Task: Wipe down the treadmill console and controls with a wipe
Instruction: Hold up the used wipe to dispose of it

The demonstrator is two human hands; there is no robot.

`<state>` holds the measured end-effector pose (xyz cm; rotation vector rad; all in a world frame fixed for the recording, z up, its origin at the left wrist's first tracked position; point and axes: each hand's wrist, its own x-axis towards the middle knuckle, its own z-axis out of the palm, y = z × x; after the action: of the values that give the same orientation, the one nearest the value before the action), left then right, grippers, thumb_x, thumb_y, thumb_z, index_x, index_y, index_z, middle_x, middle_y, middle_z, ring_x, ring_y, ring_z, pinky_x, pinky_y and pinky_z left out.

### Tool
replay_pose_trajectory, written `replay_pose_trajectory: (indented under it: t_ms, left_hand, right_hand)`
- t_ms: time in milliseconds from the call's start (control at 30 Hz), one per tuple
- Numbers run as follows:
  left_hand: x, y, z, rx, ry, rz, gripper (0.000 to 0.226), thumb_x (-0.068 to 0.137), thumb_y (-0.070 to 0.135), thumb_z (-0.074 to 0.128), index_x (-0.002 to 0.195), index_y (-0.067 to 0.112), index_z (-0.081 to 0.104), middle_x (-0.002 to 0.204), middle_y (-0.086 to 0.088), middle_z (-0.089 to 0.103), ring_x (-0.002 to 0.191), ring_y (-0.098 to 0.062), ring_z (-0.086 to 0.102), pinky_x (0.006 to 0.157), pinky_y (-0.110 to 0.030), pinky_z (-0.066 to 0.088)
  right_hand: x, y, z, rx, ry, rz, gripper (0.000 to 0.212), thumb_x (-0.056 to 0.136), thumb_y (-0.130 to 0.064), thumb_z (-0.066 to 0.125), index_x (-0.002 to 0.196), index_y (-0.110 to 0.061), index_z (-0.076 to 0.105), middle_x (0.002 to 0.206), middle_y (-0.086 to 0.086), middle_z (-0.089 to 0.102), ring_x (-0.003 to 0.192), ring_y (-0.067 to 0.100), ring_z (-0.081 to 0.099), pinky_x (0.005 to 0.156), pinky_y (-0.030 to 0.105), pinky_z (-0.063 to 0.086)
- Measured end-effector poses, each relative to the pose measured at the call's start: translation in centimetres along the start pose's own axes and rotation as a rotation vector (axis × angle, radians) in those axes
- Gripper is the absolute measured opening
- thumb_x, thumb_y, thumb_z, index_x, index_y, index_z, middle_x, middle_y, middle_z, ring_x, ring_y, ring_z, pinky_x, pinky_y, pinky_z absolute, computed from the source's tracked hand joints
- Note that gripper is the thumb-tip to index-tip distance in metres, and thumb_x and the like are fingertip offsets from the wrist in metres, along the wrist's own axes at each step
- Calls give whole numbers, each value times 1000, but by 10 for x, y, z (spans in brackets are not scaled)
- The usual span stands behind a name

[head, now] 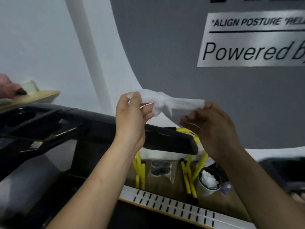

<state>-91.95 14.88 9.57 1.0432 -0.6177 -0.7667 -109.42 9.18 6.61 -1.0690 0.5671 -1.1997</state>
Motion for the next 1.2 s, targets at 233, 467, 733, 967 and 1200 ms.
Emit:
replay_pose_trajectory:
  t_ms: [233,467,733,967,1200]
  left_hand:
    - [-62,-84,163,380,-252,-54,15,101,22,49,98,9,54,95,-20,68,83,-36,69,74,-56,58]
    - [-103,-153,254,284,-197,-292,7,93,10,54,90,9,59,86,-14,58,71,-25,58,58,-31,50]
    - [-124,-229,324,388,-818,-512,16,84,4,70,90,16,61,81,0,70,76,-12,66,61,-24,53]
    - [-79,-281,357,637,-885,-318,10,87,17,68,79,18,74,72,-7,66,68,-12,61,66,-31,51]
    - [-5,-334,358,605,-577,-527,17,82,29,73,81,13,69,85,-12,70,82,-26,65,68,-36,51]
  right_hand:
    - [-25,-51,-167,58,46,89,23,89,-29,66,111,-24,66,112,8,71,104,30,67,82,45,57]
    - [-69,-81,-274,-229,527,-53,26,85,3,65,79,-22,70,84,5,72,81,22,69,75,36,58]
    - [-90,-89,-348,-173,716,29,16,94,3,51,91,-8,62,85,9,66,77,22,62,66,30,50]
    - [-46,-77,-391,-106,630,187,22,95,-15,52,105,-5,68,87,5,73,81,18,69,65,27,55]
    - [32,-37,-428,-570,561,434,28,87,-9,68,114,-18,65,108,6,69,93,18,68,80,36,59]
